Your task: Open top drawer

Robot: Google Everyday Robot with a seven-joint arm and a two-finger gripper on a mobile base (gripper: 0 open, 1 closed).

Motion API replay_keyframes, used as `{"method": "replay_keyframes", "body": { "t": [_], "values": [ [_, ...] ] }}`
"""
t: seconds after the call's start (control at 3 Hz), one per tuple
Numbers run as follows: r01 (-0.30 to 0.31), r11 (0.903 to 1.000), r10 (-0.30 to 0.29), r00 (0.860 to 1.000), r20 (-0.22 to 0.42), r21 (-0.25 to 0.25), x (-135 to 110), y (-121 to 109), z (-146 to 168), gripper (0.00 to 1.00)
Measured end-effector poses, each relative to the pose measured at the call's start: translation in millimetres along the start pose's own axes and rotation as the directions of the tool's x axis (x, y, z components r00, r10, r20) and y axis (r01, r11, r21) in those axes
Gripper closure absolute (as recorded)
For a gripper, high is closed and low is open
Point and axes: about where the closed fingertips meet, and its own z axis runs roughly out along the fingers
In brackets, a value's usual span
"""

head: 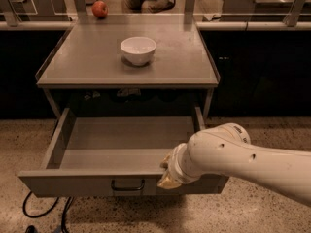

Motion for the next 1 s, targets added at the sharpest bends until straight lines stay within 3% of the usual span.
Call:
{"method": "replay_keyframes", "body": {
  "t": [0.33,1.0],
  "values": [
    [0.000,1.0000,0.000,1.000,0.000,0.000,-1.2,-0.2,-1.1,1.00],
    [0.000,1.0000,0.000,1.000,0.000,0.000,-1.2,-0.2,-1.1,0.58]
  ]
}}
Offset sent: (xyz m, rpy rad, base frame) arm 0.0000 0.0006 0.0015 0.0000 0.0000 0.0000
